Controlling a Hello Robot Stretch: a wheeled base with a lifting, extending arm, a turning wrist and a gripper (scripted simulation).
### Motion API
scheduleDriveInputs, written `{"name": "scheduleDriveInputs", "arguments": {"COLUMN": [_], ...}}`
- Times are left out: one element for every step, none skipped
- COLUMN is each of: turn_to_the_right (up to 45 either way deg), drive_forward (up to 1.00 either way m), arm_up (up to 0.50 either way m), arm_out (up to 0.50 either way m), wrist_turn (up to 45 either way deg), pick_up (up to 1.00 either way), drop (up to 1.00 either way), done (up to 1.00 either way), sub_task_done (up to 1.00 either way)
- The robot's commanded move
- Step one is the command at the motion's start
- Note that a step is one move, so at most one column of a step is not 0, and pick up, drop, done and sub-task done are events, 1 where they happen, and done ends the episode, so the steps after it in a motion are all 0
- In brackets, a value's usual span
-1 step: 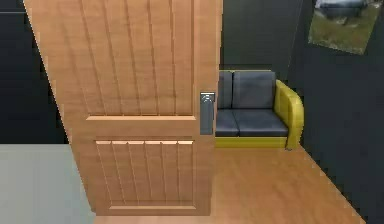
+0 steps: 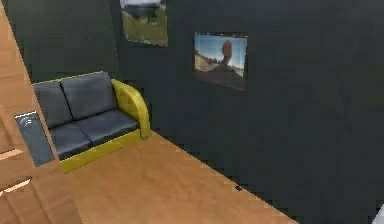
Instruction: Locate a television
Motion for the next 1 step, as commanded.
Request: {"name": "scheduleDriveInputs", "arguments": {"turn_to_the_right": [45.0], "drive_forward": [0.00], "arm_up": [0.00], "arm_out": [0.00], "wrist_turn": [0.0], "pick_up": [0.00], "drop": [0.00], "done": [0.00], "sub_task_done": [0.00]}}
